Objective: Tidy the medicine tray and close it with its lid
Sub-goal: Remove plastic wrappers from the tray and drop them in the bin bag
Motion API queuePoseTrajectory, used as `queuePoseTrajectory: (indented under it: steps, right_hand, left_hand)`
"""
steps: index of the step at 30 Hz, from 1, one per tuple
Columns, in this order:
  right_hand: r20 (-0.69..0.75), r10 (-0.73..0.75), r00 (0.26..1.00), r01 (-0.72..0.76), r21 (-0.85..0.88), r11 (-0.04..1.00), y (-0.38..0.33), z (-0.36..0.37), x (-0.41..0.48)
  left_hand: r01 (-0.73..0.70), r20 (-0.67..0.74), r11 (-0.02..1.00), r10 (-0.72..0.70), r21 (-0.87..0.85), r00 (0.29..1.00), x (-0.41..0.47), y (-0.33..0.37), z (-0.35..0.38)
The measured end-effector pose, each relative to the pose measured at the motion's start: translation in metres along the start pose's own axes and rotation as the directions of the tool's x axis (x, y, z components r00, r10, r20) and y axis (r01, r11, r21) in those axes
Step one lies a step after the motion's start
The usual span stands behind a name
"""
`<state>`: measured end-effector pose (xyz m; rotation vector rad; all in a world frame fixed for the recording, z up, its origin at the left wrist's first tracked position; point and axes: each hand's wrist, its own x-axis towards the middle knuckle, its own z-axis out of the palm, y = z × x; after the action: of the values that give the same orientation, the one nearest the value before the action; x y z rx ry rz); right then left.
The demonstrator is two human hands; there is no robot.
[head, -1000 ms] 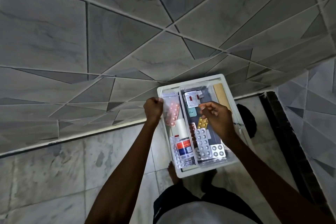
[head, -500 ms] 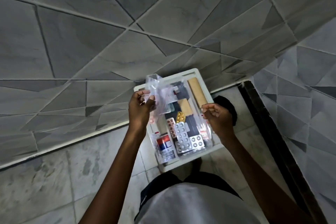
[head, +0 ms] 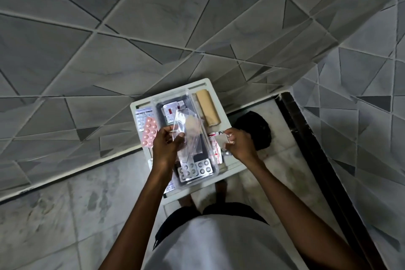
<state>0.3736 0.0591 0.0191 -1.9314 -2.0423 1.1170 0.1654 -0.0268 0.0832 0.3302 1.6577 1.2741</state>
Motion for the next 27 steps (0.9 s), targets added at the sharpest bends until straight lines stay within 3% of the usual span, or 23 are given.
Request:
queuePoseTrajectory:
  steps: [8,17,21,27]
  right_hand:
    - [0.093,-0.223,0.97,0.237,-0.197,0.951,-0.009,-0.003,0.006]
    - [0.078,-0.237,0.969,0.248,-0.237,0.939,-0.013,-0.008,0.015]
    - [0.092,-0.212,0.973,0.222,-0.13,0.966,-0.009,-0.014,0.016]
    - [0.278,-0.187,0.942,0.118,0.246,0.962,-0.01,-0.052,0.0]
  left_hand:
    - [0.0,-0.038,0.998,-0.002,-0.056,0.999,-0.014,-0.001,0.012]
    - [-0.007,-0.056,0.996,0.002,-0.086,0.998,-0.022,-0.003,0.014]
    - [-0.008,-0.045,0.997,0.005,-0.076,0.999,-0.024,-0.004,0.015]
    - [0.004,-0.025,0.999,-0.006,-0.049,1.0,-0.032,0.004,0.025]
